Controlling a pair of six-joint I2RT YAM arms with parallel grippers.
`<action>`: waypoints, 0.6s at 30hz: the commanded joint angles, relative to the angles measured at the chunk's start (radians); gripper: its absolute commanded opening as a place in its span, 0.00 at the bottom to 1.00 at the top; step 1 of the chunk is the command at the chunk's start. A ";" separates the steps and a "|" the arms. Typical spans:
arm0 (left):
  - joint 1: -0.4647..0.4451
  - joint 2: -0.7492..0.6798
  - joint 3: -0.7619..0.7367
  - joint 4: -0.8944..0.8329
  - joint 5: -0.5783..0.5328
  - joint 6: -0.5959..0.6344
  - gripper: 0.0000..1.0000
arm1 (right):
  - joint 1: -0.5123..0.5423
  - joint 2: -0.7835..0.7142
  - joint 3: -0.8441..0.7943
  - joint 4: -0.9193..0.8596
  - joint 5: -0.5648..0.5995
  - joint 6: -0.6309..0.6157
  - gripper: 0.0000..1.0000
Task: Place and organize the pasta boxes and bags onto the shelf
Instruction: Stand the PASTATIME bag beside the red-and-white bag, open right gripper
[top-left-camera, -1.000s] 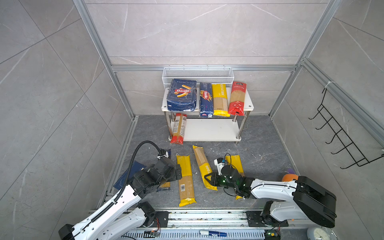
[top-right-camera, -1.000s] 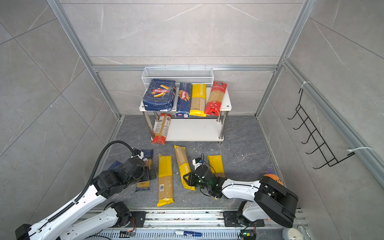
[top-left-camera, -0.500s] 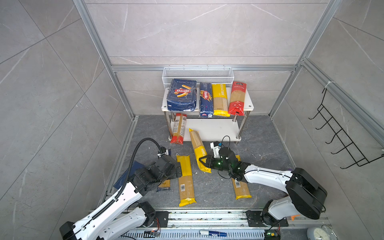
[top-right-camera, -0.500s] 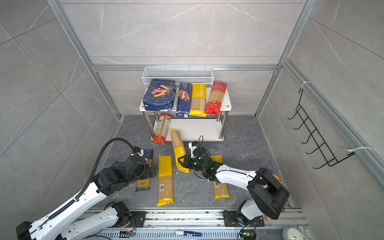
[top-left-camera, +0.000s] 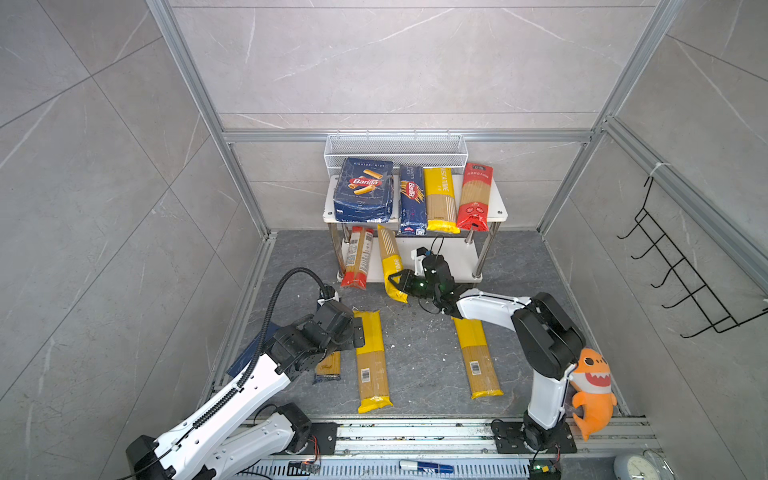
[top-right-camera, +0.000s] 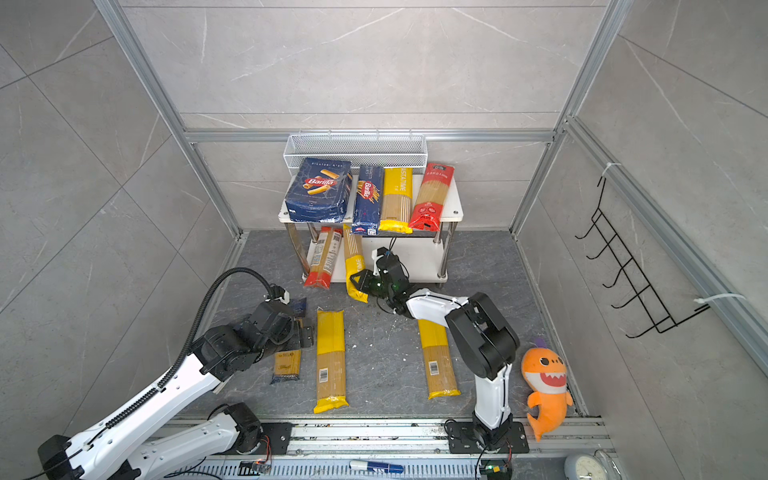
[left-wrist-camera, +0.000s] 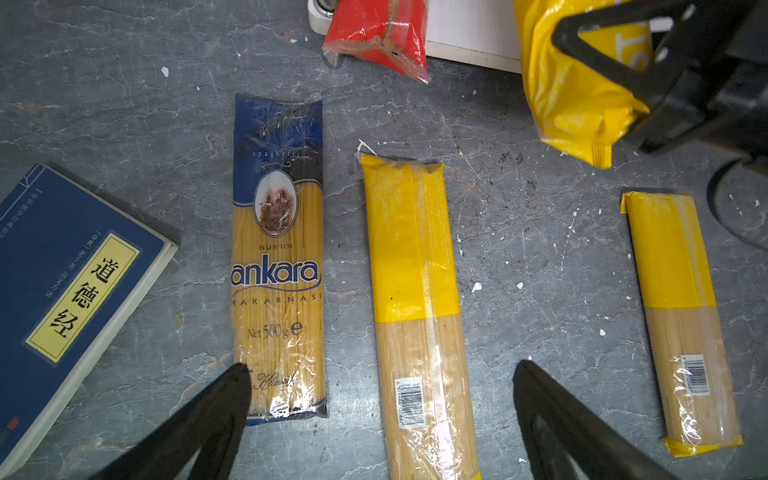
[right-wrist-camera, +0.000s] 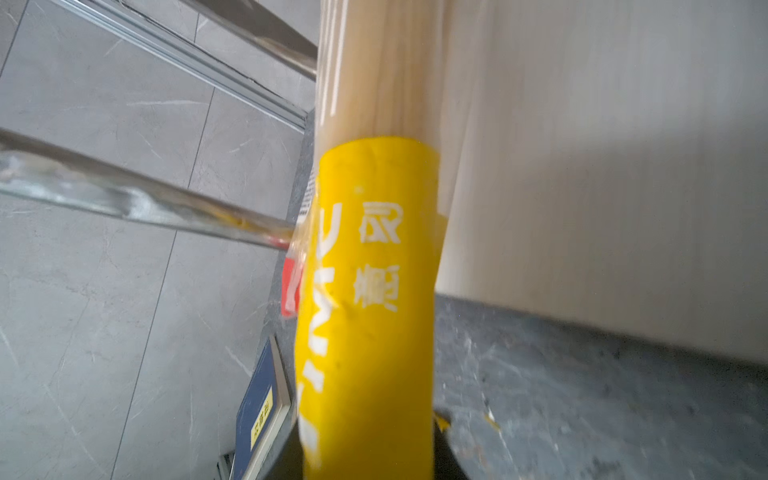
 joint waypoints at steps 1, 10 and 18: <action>0.018 -0.019 0.034 -0.006 0.011 0.040 1.00 | -0.005 0.048 0.171 0.163 -0.038 -0.034 0.22; 0.054 -0.024 0.025 -0.001 0.034 0.069 1.00 | -0.008 0.233 0.364 0.104 -0.039 0.011 0.37; 0.070 -0.009 0.029 0.016 0.058 0.078 1.00 | -0.007 0.224 0.338 0.089 -0.037 0.020 0.76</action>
